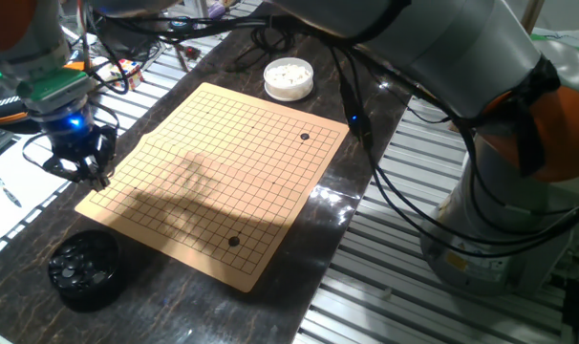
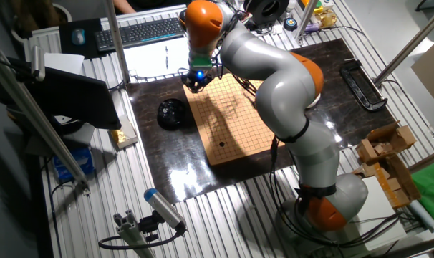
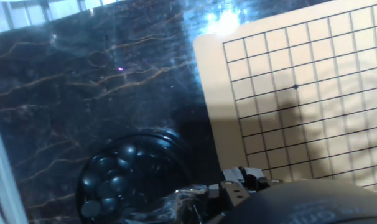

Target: Play the first move as black on the 3-4 point in the upper right corner of the Go board

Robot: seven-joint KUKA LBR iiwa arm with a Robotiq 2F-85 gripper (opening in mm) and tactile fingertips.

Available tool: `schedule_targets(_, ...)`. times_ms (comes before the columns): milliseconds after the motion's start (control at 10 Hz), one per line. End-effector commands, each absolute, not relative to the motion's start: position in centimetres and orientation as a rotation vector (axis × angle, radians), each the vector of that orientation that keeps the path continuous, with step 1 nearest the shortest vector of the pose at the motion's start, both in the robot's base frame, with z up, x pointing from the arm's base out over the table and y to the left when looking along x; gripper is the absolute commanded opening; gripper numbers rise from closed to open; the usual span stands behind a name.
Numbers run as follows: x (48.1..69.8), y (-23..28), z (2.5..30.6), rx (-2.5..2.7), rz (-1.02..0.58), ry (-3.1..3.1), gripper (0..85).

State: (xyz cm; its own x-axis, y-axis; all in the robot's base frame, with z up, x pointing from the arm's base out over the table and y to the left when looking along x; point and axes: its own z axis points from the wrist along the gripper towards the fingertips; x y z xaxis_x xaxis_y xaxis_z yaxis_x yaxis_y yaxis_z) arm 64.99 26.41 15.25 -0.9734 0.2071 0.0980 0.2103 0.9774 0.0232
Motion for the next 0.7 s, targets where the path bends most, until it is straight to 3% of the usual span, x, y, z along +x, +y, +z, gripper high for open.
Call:
schedule_targets(0, 65.0, 26.4, 15.3, -0.325, -0.067, -3.022, 10.0)
schedule_targets(200, 65.2, 26.2, 15.2, -0.329, -0.09, -3.02, 12.0)
schedule_targets(600, 67.9, 24.8, 13.6, -0.362, -0.122, -3.076, 11.3)
